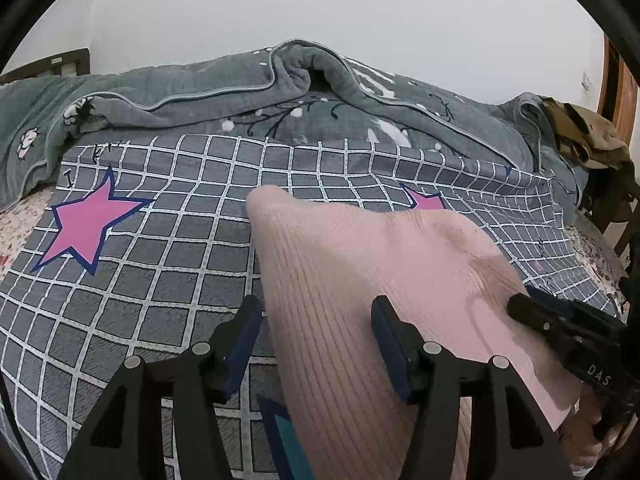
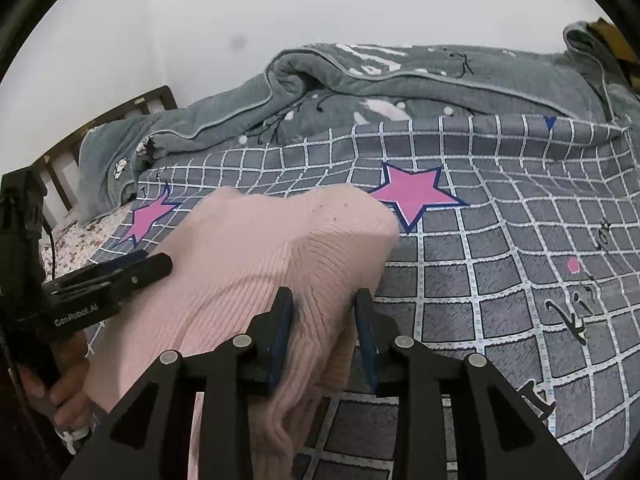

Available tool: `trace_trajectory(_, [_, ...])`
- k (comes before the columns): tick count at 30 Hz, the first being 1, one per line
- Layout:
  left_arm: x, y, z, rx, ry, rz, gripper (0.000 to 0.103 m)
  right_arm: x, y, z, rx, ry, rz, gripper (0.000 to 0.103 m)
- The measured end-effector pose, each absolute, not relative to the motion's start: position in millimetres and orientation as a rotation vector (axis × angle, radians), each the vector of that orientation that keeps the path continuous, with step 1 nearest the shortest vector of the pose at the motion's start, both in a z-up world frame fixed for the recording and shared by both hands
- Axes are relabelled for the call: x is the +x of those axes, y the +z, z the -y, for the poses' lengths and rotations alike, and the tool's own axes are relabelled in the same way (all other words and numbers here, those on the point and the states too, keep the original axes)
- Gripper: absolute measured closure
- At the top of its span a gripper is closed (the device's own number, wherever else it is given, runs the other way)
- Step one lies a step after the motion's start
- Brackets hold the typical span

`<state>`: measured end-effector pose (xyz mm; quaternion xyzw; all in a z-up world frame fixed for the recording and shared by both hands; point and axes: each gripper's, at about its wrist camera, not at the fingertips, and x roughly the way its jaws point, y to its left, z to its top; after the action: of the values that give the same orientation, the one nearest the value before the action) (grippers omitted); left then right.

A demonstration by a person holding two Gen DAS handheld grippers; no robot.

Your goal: Fold small clothes

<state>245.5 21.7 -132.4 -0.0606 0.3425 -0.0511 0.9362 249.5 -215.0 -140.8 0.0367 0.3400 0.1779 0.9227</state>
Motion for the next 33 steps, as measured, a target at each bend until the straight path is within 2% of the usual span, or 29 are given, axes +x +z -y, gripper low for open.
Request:
trace_trajectory(26, [220,-133,-34,-0.152,-0.1,-0.694,0.041,225,-136,204,-0.037,0.334,-0.677,0.071])
trace_trajectory(28, [219,-132,-34,-0.154,-0.103,-0.695,0.041,225,-137,202,-0.043,0.337,-0.682,0.083])
trace_trajectory(33, [219,-133,-34,-0.156,-0.104,-0.693,0.041,224,-133,201,-0.04,0.334,-0.662,0.088])
